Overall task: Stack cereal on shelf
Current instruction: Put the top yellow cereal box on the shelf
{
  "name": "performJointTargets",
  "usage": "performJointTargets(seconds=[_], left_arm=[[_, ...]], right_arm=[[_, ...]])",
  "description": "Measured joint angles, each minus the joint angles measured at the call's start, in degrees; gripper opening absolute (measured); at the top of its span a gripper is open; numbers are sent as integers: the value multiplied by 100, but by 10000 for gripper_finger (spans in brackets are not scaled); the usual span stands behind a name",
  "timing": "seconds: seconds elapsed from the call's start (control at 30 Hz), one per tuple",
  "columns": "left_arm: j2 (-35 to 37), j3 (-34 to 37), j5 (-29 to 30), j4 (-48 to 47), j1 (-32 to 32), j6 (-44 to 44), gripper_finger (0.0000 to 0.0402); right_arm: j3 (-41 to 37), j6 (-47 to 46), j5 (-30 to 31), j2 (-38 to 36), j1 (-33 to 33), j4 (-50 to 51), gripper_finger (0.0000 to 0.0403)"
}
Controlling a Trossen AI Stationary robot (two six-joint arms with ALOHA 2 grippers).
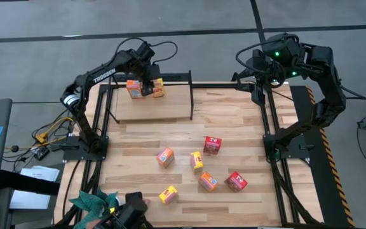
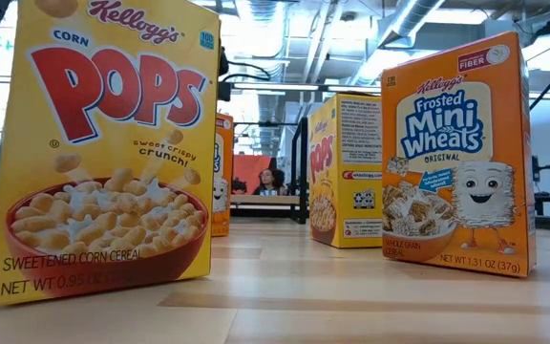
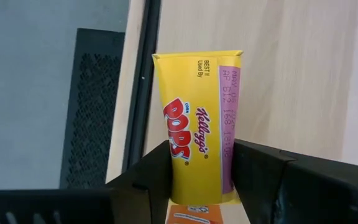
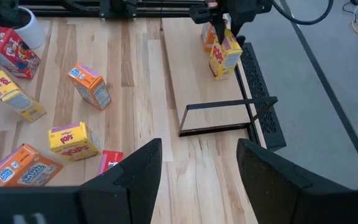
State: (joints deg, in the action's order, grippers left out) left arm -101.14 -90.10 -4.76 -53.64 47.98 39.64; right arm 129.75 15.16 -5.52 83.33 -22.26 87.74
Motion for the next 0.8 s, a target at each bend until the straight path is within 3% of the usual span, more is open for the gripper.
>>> performJointTargets(seconds=[0.8], left_arm=[[46, 32, 9, -88, -48, -108, 135]], right_arm=[[0, -31, -4, 0, 0, 2, 232]])
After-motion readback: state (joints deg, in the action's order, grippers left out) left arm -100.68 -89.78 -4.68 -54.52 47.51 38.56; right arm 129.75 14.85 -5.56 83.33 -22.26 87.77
